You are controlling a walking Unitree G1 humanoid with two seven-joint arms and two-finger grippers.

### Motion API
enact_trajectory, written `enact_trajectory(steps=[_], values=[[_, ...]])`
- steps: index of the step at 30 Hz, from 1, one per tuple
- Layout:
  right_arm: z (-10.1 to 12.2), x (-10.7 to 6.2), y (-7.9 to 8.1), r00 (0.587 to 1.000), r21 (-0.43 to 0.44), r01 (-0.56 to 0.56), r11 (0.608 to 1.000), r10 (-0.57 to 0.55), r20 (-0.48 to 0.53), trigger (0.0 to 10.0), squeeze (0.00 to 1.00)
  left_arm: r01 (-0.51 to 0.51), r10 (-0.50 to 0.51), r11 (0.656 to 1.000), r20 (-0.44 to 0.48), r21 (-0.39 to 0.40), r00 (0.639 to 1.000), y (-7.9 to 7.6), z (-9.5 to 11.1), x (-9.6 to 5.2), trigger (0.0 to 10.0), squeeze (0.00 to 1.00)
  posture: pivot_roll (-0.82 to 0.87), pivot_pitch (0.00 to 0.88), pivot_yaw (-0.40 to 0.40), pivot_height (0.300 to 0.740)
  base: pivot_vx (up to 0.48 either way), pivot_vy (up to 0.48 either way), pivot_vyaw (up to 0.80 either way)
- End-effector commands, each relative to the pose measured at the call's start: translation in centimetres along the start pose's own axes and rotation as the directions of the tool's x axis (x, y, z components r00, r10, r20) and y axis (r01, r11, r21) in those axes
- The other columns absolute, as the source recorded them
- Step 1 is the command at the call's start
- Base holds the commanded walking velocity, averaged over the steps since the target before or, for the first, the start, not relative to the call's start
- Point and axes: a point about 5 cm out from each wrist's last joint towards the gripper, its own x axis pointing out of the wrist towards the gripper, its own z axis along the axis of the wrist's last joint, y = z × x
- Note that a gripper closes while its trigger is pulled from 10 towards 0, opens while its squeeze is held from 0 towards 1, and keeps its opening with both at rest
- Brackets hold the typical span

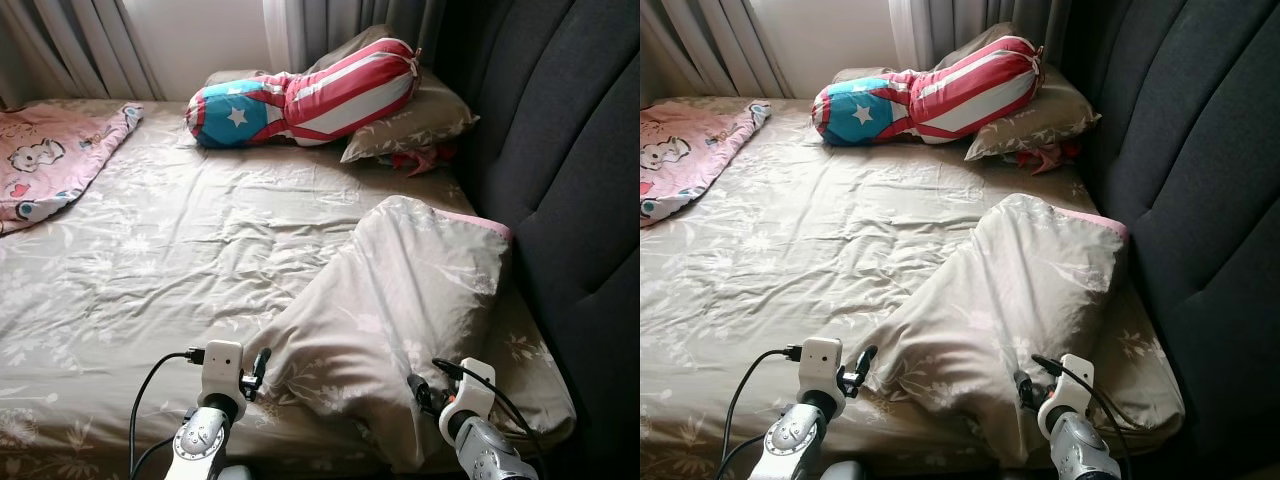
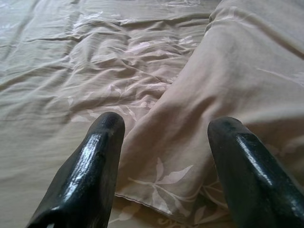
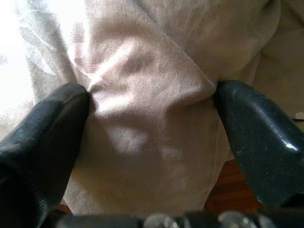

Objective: Clean up the room

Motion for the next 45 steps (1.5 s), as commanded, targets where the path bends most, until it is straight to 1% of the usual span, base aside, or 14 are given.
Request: enact_trajectory(steps=[1,3,7,13,14,15,19,25,26,27,28,38,42,45], values=[[-0.6,-0.1,-0.1,0.999,-0.008,0.011,1.0,-0.012,-0.037,10.0,0.0,0.005,-0.005,1.0,-0.02,-0.001,1.0,0.0,-0.3,-0.1,10.0,0.0,-0.03,0.031,-0.033,0.651,0.0,0.0,0.0],[-0.8,0.1,0.6,0.998,0.023,-0.046,0.999,0.047,-0.047,10.0,0.0,0.014,-0.014,1.0,-0.013,0.011,1.0,0.1,-0.1,-0.1,10.0,0.0,-0.02,0.026,-0.022,0.651,0.0,0.0,0.0],[-0.8,0.2,1.3,0.993,0.021,-0.119,0.993,0.119,-0.027,10.0,0.0,0.031,-0.031,0.999,-0.018,0.019,0.999,-0.2,-0.1,0.0,10.0,0.0,-0.03,0.02,-0.01,0.651,0.0,0.0,0.0],[-2.1,0.0,1.3,0.989,0.043,-0.121,0.992,0.124,-0.075,10.0,0.0,0.043,-0.043,0.999,-0.016,0.023,0.999,-0.4,0.0,0.1,10.0,0.0,-0.03,0.015,-0.002,0.651,0.0,0.0,0.0],[-3.3,-0.2,0.8,0.99,0.013,-0.08,0.997,0.081,-0.119,10.0,0.0,0.042,-0.042,0.999,-0.013,0.023,0.999,-0.4,0.0,0.1,10.0,0.0,-0.01,0.011,-0.001,0.651,0.0,0.0,0.0],[-3.5,-0.3,0.6,0.99,-0.006,-0.069,0.998,0.067,-0.127,10.0,0.0,0.041,-0.041,0.999,-0.012,0.023,0.999,-0.3,0.0,0.1,10.0,0.0,-0.01,0.011,-0.001,0.651,0.0,0.0,0.0],[-3.7,-0.3,0.5,0.99,-0.016,-0.063,0.998,0.06,-0.129,10.0,0.0,0.039,-0.039,0.999,-0.009,0.025,0.999,-0.2,0.1,0.1,10.0,0.0,0.01,0.014,-0.002,0.651,0.0,0.0,0.0],[-2.9,0.1,1.6,0.991,-0.006,-0.078,0.997,0.077,-0.112,10.0,0.0,0.032,-0.032,0.999,0.0,0.035,1.0,0.3,0.3,-0.2,10.0,0.0,0.03,0.042,0.007,0.651,0.0,0.0,0.0],[-2.9,0.1,1.8,0.991,-0.009,-0.075,0.997,0.074,-0.113,1.8,0.0,0.032,-0.032,0.999,0.0,0.037,0.999,0.3,0.3,-0.3,10.0,0.0,0.03,0.043,0.006,0.651,0.0,0.0,0.0],[-2.9,0.1,1.8,0.991,-0.007,-0.076,0.997,0.075,-0.111,1.8,0.0,0.032,-0.033,0.999,0.001,0.038,0.999,0.4,0.2,-0.4,10.0,0.0,0.04,0.044,0.006,0.651,0.0,0.0,0.0],[-2.9,0.2,1.9,0.991,-0.01,-0.081,0.997,0.08,-0.109,0.0,0.0,0.032,-0.032,0.999,0.001,0.039,0.999,0.4,0.2,-0.4,10.0,0.0,0.04,0.044,0.006,0.651,0.0,0.0,0.0],[-3.0,0.2,2.6,0.989,-0.005,-0.1,0.995,0.099,-0.109,0.0,0.0,0.033,-0.033,0.999,-0.007,0.041,0.999,0.6,0.0,-0.9,10.0,0.0,0.04,0.059,0.011,0.651,0.0,0.0,0.0],[-3.2,0.2,2.4,0.992,-0.019,-0.077,0.997,0.075,-0.1,0.0,0.0,0.031,-0.031,0.999,-0.008,0.04,0.999,0.5,-0.1,-0.9,10.0,0.0,0.04,0.058,0.008,0.651,0.0,0.0,0.0],[-3.3,0.1,2.2,0.993,-0.008,-0.064,0.998,0.063,-0.097,0.0,0.0,0.029,-0.029,0.999,-0.011,0.038,1.0,0.5,0.0,-0.8,10.0,0.0,0.03,0.055,0.006,0.651,0.0,0.0,0.0]])
